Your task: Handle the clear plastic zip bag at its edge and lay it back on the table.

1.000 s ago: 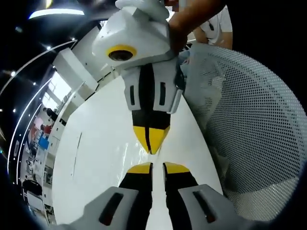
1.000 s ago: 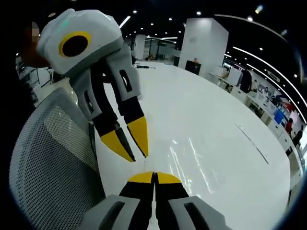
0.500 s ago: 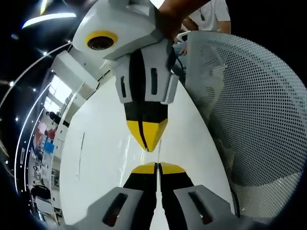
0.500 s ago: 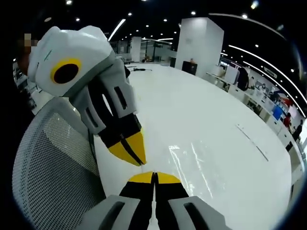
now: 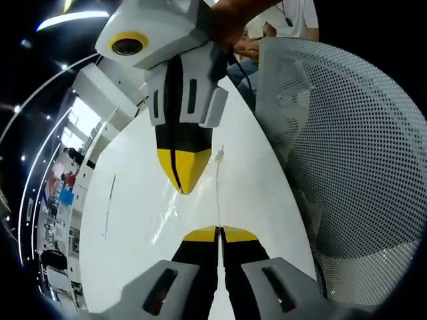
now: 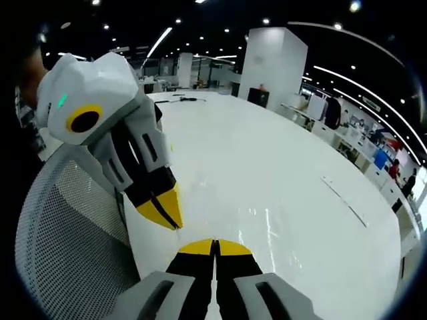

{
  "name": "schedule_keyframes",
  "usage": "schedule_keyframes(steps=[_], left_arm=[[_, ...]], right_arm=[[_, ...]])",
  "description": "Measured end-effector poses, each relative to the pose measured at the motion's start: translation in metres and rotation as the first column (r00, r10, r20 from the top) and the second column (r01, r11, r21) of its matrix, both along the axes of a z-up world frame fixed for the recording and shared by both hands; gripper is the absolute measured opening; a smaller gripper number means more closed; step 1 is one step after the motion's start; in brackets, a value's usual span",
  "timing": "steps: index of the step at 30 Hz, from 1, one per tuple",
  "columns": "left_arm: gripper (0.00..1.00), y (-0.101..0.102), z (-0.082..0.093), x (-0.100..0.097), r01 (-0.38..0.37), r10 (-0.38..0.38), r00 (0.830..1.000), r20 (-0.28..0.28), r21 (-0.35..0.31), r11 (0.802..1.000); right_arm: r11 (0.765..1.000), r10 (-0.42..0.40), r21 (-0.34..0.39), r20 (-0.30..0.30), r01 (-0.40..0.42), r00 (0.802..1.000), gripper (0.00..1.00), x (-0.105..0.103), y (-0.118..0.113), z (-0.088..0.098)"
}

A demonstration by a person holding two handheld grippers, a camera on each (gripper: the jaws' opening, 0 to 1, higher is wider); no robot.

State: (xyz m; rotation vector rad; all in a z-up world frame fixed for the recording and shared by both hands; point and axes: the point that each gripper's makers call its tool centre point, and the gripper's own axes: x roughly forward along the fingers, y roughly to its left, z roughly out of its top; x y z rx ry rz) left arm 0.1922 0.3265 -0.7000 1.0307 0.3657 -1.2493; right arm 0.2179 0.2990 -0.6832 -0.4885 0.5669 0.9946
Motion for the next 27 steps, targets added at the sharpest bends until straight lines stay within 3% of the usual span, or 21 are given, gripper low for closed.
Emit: schedule_keyframes(steps=[27], left_arm=[[0.00, 0.014, -0.005, 0.005, -0.056, 0.056, 0.998, -0.023, 0.005, 0.998]], right_arm=[[0.998, -0.050, 0.032, 0.059, 0.048, 0.997, 0.00, 0.012, -0.015, 0.022]])
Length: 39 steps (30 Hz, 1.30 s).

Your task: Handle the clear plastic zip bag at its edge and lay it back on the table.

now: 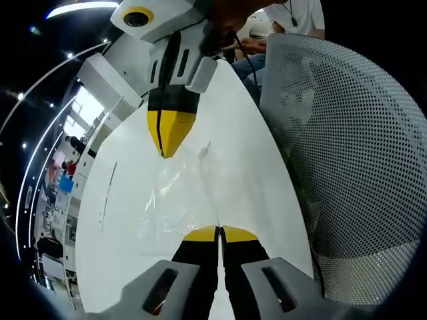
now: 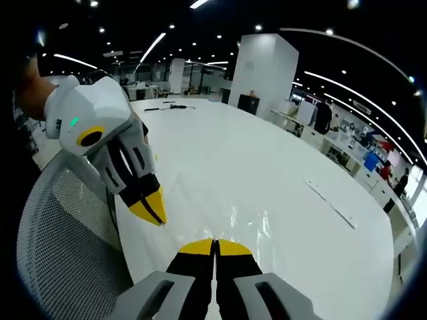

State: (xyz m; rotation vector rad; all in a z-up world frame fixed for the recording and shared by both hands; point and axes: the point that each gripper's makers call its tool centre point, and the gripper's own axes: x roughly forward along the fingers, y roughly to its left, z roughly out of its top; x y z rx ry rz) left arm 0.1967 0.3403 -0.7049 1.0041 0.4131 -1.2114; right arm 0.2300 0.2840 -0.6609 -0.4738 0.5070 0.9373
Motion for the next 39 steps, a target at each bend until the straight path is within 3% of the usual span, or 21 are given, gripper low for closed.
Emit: schedule_keyframes(steps=[9, 16, 28, 33, 39], left_arm=[[0.00, -0.001, -0.001, -0.001, -0.005, 0.005, 1.000, -0.003, -0.002, 1.000], [0.00, -0.006, 0.007, 0.005, 0.001, 0.000, 1.000, 0.028, -0.021, 1.000], [0.04, -0.020, 0.034, 0.012, -0.027, 0.024, 0.999, -0.023, -0.150, 0.988], [0.07, -0.019, 0.046, 0.012, -0.087, 0.072, 0.995, -0.071, -0.237, 0.967], [0.12, -0.007, 0.061, 0.016, -0.197, 0.159, 0.978, -0.137, -0.338, 0.920]], right_arm=[[1.000, -0.003, -0.004, 0.012, 0.003, 1.000, 0.00, 0.001, -0.002, 0.003], [0.998, 0.026, -0.053, 0.010, -0.026, 1.000, 0.00, -0.003, 0.000, -0.006], [0.988, 0.077, -0.137, 0.020, -0.074, 0.997, 0.00, -0.004, 0.009, -0.022], [0.982, 0.110, -0.158, 0.032, -0.104, 0.993, 0.00, -0.002, 0.012, -0.027], [0.968, 0.174, -0.194, 0.068, -0.158, 0.982, 0.00, -0.001, 0.015, -0.033]])
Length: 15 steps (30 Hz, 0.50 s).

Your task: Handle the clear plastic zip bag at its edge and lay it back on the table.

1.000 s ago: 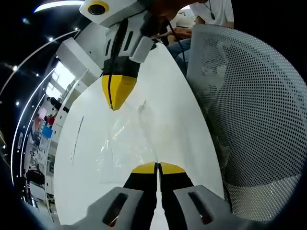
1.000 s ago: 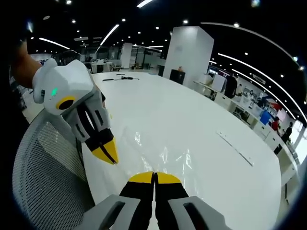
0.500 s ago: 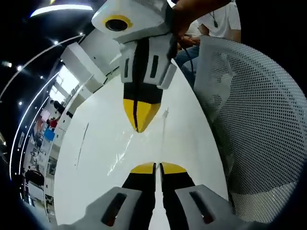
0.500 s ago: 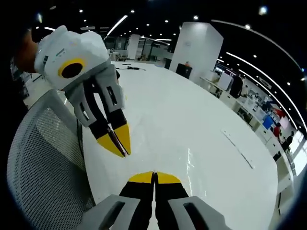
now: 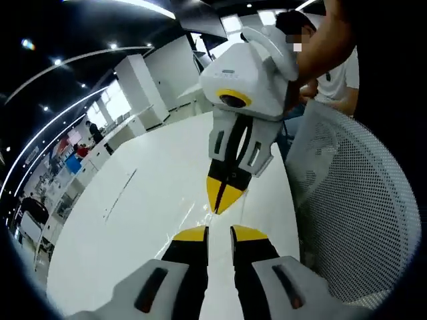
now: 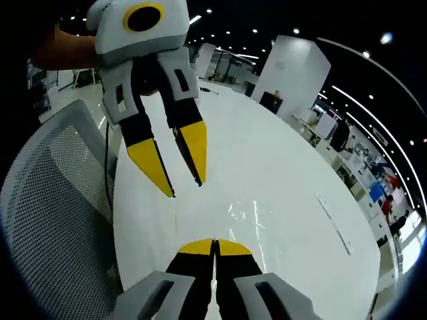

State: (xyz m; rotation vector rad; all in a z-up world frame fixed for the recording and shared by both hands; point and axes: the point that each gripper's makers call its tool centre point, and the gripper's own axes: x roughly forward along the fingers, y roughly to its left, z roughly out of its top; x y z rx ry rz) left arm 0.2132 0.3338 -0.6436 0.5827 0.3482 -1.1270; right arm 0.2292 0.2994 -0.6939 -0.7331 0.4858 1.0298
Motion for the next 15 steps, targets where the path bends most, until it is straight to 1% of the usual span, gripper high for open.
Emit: schedule_keyframes(steps=[2, 3, 6, 8, 11, 15], left_arm=[[0.14, 0.007, 0.002, 0.000, -0.025, 0.025, 1.000, -0.019, -0.024, 0.999], [0.14, 0.013, 0.003, 0.002, -0.050, 0.049, 0.998, -0.029, -0.038, 0.998], [0.16, 0.028, 0.003, 0.003, -0.111, 0.108, 0.993, -0.055, -0.064, 0.992], [0.17, 0.036, 0.002, 0.003, -0.136, 0.131, 0.989, -0.065, -0.074, 0.988], [0.21, 0.050, 0.001, 0.002, -0.194, 0.186, 0.979, -0.088, -0.097, 0.976], [0.24, 0.066, -0.003, -0.001, -0.257, 0.247, 0.964, -0.102, -0.105, 0.961]], right_arm=[[1.000, 0.011, -0.002, 0.006, -0.011, 1.000, 0.00, 0.000, 0.001, -0.001], [1.000, 0.025, -0.009, 0.014, -0.025, 1.000, 0.00, 0.001, 0.001, -0.003], [0.999, 0.045, -0.027, 0.024, -0.044, 0.999, 0.00, 0.003, 0.001, -0.008], [0.998, 0.053, -0.029, 0.031, -0.052, 0.998, 0.00, 0.004, 0.001, -0.008], [0.997, 0.067, -0.037, 0.048, -0.065, 0.997, 0.00, 0.009, 0.001, -0.010], [0.996, 0.073, -0.046, 0.059, -0.070, 0.996, 0.00, 0.015, 0.002, -0.012]])
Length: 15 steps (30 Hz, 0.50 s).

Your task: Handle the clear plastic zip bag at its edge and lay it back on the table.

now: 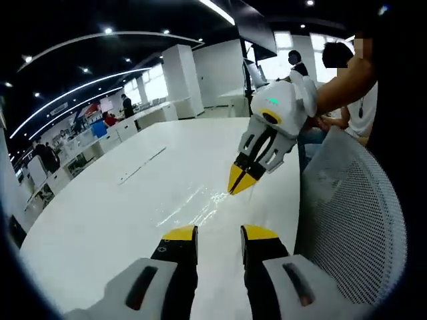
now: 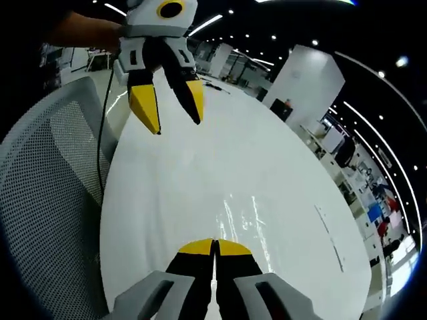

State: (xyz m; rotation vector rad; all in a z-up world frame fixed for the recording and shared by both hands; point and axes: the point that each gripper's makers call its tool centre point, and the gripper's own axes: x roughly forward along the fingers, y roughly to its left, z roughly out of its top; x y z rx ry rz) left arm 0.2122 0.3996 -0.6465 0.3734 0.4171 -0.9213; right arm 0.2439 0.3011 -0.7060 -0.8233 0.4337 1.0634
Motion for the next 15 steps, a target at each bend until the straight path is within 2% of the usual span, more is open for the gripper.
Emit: schedule_keyframes(steps=[5, 15], left_arm=[[0.27, 0.013, -0.007, -0.008, -0.055, 0.055, 0.998, -0.019, -0.021, 0.998], [0.33, 0.022, -0.016, -0.027, -0.105, 0.104, 0.994, -0.026, -0.018, 0.994]], right_arm=[[1.000, 0.004, -0.019, 0.016, -0.003, 1.000, 0.00, 0.011, 0.000, -0.007], [0.998, 0.025, -0.065, 0.034, -0.022, 0.999, 0.00, 0.024, 0.001, -0.021]])
